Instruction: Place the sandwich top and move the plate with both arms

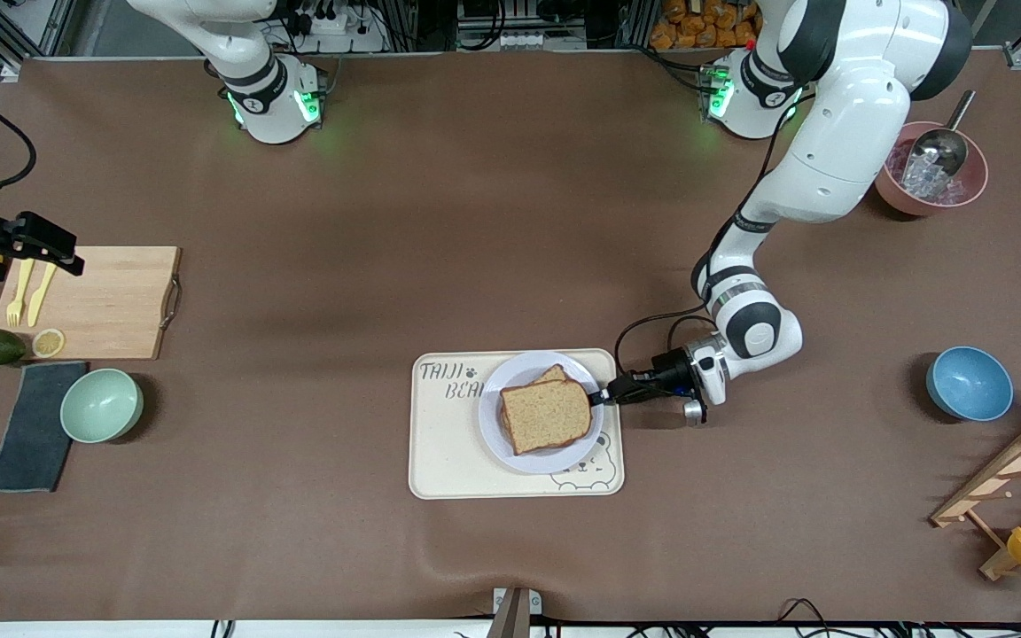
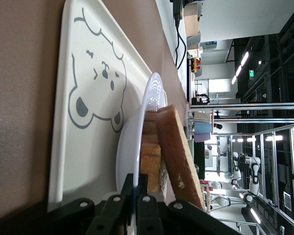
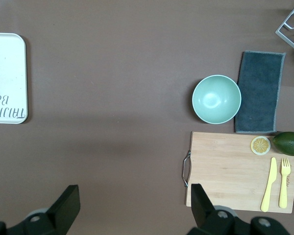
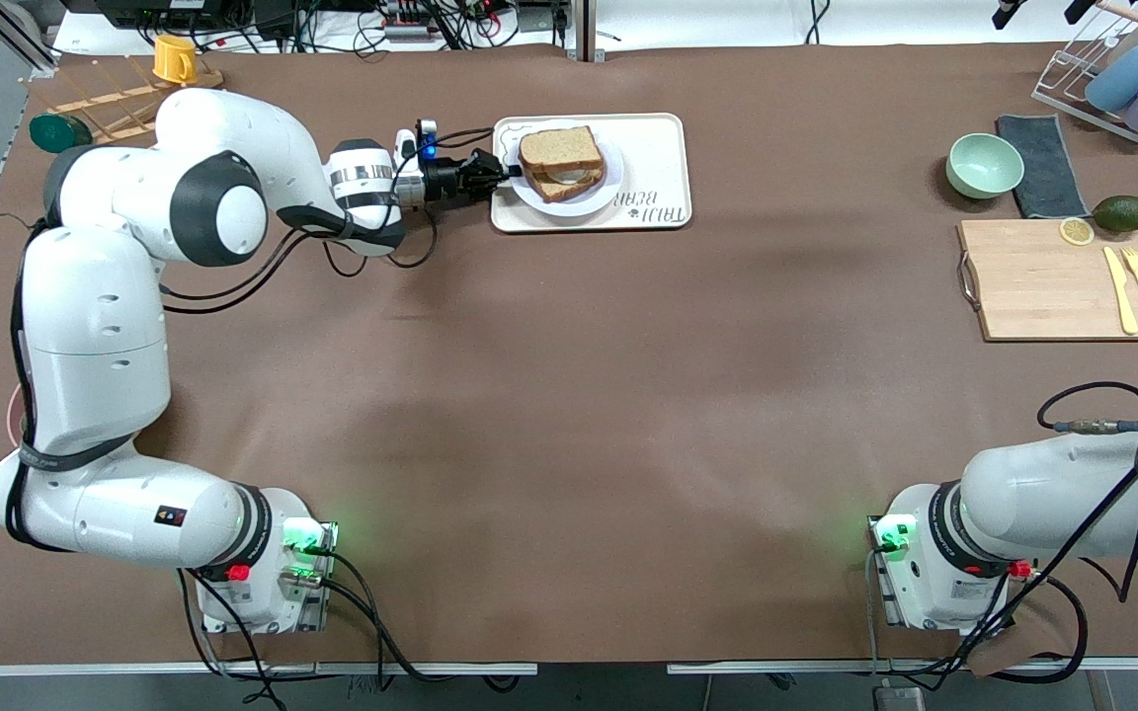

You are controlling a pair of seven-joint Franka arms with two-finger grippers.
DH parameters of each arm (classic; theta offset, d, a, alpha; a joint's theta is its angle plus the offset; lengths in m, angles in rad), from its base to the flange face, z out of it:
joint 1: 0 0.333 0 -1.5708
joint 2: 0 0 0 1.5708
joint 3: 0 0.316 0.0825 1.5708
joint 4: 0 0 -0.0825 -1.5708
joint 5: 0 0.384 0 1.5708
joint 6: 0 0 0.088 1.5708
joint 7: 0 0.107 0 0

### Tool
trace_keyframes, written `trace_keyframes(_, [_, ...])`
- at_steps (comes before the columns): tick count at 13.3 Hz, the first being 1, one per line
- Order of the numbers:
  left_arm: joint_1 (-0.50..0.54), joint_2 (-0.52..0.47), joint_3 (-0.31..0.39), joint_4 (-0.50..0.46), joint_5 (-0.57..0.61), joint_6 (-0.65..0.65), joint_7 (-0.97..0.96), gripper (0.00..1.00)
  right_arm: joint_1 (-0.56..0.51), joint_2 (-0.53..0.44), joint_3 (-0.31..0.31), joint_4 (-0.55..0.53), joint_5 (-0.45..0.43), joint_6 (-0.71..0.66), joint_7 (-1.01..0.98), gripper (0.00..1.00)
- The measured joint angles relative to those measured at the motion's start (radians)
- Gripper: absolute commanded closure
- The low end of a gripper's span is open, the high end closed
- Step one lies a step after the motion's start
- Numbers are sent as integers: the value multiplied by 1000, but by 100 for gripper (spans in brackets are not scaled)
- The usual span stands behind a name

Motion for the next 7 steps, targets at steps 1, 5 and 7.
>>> trace_keyframes(1, [0, 1, 0, 2, 0, 0, 0, 47, 0, 0, 0, 0, 0, 0, 0, 0])
trace_keyframes(5, [6, -4, -6, 22, 50, -24, -15, 2, 0, 0, 0, 0, 0, 0, 0, 0])
trace_keyframes(7, [7, -8, -10, 31, 70, -34, -25, 0, 0, 0, 0, -1, 0, 0, 0, 0])
